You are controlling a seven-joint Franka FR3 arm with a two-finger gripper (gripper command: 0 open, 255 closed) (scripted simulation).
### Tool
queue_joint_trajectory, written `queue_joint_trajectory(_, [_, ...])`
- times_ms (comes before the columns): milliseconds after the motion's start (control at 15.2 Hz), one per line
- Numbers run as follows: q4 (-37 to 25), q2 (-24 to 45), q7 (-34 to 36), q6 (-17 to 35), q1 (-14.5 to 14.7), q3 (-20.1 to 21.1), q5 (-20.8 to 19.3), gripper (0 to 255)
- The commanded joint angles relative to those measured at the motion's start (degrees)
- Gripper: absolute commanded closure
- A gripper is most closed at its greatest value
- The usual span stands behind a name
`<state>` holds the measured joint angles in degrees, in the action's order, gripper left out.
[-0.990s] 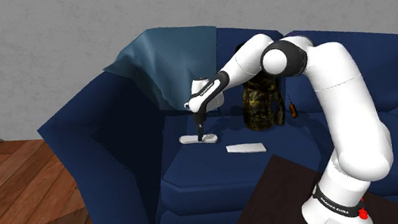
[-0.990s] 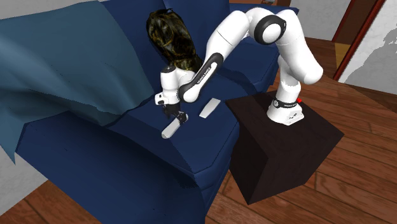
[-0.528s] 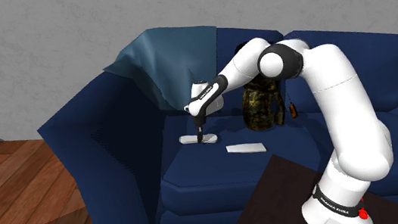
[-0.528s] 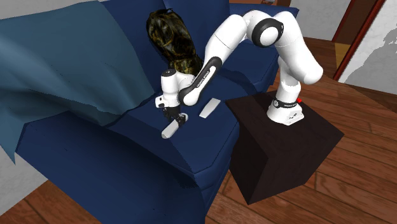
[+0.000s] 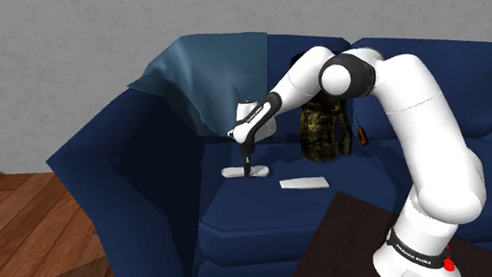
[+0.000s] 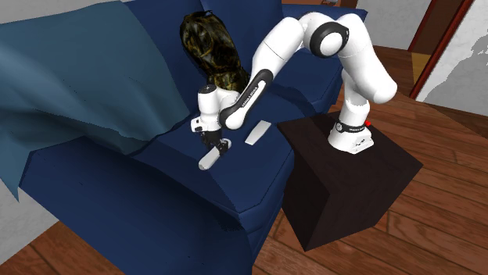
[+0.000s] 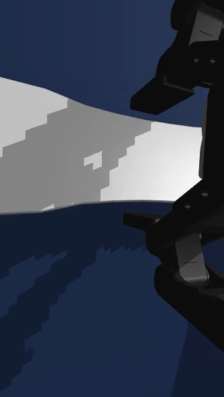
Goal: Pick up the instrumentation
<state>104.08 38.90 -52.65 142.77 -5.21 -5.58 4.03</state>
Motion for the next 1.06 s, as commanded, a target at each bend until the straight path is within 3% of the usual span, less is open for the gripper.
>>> queue_joint_trajectory(0, [0.1,-0.9,0.1,-0.8,0.1,-0.1,-0.1,255])
queue_joint_trajectory(990, [0.7,-8.3,0.5,-7.6,0.6,-0.8,-0.9,255])
